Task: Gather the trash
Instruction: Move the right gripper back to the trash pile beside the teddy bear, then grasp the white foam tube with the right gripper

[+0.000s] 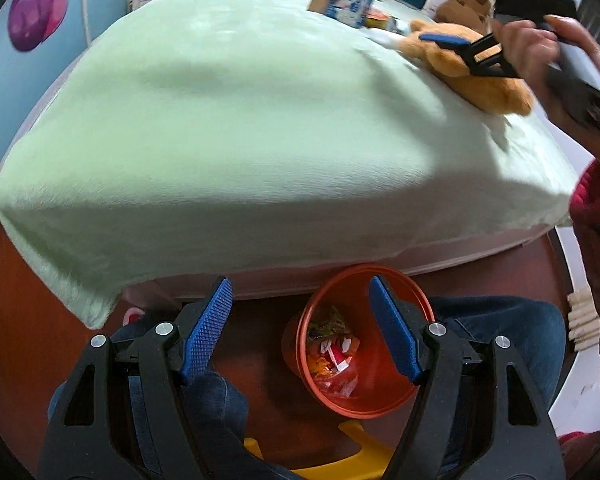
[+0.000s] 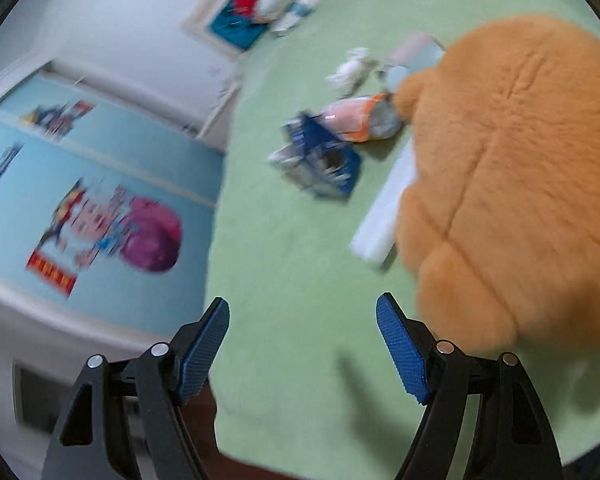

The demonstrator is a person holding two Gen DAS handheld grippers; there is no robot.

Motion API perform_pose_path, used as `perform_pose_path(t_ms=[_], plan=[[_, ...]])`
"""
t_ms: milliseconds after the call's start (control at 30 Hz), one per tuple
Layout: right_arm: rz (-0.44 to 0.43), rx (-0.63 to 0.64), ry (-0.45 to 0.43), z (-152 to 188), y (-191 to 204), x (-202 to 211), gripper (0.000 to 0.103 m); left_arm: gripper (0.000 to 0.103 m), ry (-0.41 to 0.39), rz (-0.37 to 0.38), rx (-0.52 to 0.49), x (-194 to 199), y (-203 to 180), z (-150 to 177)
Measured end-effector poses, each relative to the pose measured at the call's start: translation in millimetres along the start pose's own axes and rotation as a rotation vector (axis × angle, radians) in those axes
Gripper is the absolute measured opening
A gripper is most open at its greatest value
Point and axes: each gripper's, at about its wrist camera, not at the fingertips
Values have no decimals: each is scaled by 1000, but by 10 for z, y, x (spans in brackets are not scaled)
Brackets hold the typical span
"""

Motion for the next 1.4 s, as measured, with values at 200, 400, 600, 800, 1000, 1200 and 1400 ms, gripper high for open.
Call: perform_pose_path(t_ms=[200, 400, 600, 800, 1000, 1200, 1400], plan=[[27, -122, -8, -162, -77, -344, 74, 69, 2, 13, 28, 16, 136, -11], [-22, -176, -85, -279, -76, -474, 76, 69, 11, 22, 40, -3, 201, 10], [-94, -247, -111, -416, -7, -492, 85, 69, 33, 29, 45, -72, 211, 35], [-56, -331, -87, -584, 85, -614, 88, 69, 46, 37, 57, -113, 237, 46], [88, -480, -76, -727, 76, -765, 88, 69, 49, 42, 67, -132, 265, 32], [249, -528, -97, -816, 138, -905, 85, 70, 40, 41, 80, -107, 329, 33], [255, -415, -162, -715, 236, -868, 41, 69, 34, 46, 102, -112, 399, 21]])
Point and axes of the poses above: each gripper's, at about its wrist camera, not at the fingertips, and x roughly against the way its jaws point, y to its left, z to its underside, and after that the axes turned 10 degrees about -x, right-handed
